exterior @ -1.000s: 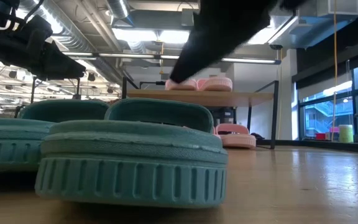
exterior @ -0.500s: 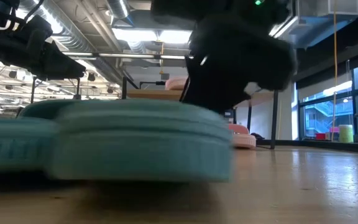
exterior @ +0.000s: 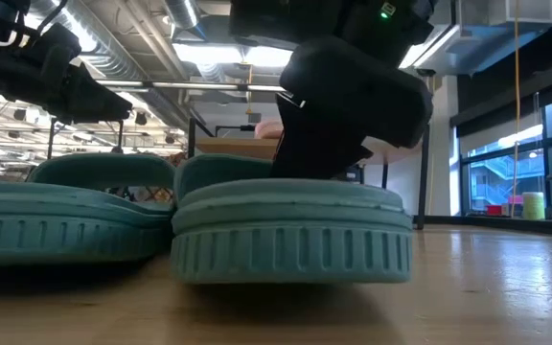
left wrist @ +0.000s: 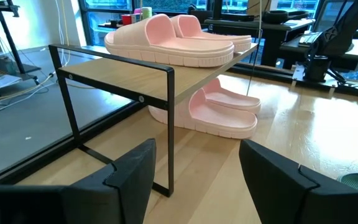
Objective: Pick and place slides into the shelf
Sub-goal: Put the green slide under the shelf
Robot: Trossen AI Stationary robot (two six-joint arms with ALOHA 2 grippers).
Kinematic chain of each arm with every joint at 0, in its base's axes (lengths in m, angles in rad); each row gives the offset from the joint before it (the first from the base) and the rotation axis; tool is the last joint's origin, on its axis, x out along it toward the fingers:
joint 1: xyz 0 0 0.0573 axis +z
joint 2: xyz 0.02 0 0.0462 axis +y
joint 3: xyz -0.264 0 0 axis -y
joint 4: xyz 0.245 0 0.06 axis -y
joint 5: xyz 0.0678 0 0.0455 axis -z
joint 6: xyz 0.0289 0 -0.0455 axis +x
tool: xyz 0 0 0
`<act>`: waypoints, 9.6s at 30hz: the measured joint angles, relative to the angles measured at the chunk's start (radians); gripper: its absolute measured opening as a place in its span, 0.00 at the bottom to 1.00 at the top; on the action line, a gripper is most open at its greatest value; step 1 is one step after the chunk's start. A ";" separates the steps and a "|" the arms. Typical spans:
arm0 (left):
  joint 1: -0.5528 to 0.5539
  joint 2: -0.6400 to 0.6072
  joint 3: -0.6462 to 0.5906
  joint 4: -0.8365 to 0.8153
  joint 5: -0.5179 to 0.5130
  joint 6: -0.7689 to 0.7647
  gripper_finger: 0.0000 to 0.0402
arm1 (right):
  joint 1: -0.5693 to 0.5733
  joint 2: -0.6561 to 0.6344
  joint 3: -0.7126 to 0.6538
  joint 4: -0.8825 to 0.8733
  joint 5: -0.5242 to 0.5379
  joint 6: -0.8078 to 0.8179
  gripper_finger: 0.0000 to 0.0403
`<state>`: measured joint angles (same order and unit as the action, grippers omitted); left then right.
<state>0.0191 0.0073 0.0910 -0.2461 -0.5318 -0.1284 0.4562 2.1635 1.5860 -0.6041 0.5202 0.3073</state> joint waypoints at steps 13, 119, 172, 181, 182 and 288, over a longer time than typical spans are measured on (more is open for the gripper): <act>0.000 0.000 0.000 0.000 0.000 0.000 0.56 | -0.043 -0.001 0.000 0.000 0.021 0.002 0.54; 0.000 0.000 0.000 -0.002 -0.002 0.008 0.56 | -0.521 -0.047 -0.218 0.331 0.298 -0.194 0.03; 0.000 0.000 0.000 -0.003 0.002 0.000 0.56 | -0.510 -0.043 -0.167 0.180 0.207 -0.019 0.33; 0.000 0.000 0.000 -0.003 0.002 0.000 0.56 | -0.509 -0.044 -0.167 0.159 0.205 0.000 0.33; 0.000 0.000 0.000 -0.003 0.002 0.000 0.56 | -0.509 -0.044 -0.167 0.159 0.204 -0.002 0.33; 0.000 0.000 0.000 -0.002 0.002 0.000 0.56 | -0.236 -0.128 -0.084 0.146 -0.312 -0.010 0.71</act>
<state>0.0189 0.0074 0.0914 -0.2481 -0.5297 -0.1284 0.2199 2.0360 1.5017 -0.4584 0.2077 0.2976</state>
